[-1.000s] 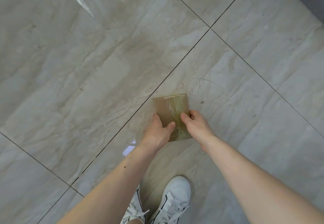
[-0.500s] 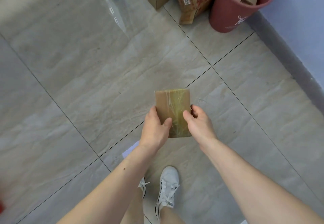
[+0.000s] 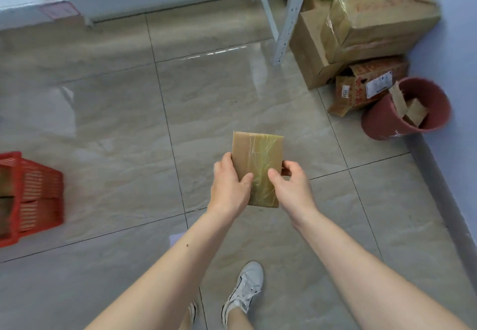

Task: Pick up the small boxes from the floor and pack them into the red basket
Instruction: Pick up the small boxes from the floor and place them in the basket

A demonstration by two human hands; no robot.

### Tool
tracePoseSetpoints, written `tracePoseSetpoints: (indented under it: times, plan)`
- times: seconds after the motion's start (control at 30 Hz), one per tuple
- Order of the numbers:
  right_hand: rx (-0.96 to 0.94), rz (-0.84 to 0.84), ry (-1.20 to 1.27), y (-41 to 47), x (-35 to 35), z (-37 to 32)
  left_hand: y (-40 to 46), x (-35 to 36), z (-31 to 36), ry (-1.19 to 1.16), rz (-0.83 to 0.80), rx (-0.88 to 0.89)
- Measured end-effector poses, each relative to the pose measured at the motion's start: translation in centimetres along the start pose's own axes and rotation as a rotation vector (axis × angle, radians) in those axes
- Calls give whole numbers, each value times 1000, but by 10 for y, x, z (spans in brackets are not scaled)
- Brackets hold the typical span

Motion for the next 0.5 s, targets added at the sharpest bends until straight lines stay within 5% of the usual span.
tracePoseSetpoints:
  times: [0.5]
  plan:
    - [-169, -278, -166, -141, 278, -70, -54, -269, -182, -248, 250, -145]
Point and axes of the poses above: each hand's wrist, its own y-axis towards the middle knuckle, its own x-axis out of the palm, z = x × y, the point moved 2 cm from there along y, towards the middle knuckle, and after that the axes turned 2 degrees about -x, right-handed, at the moved point
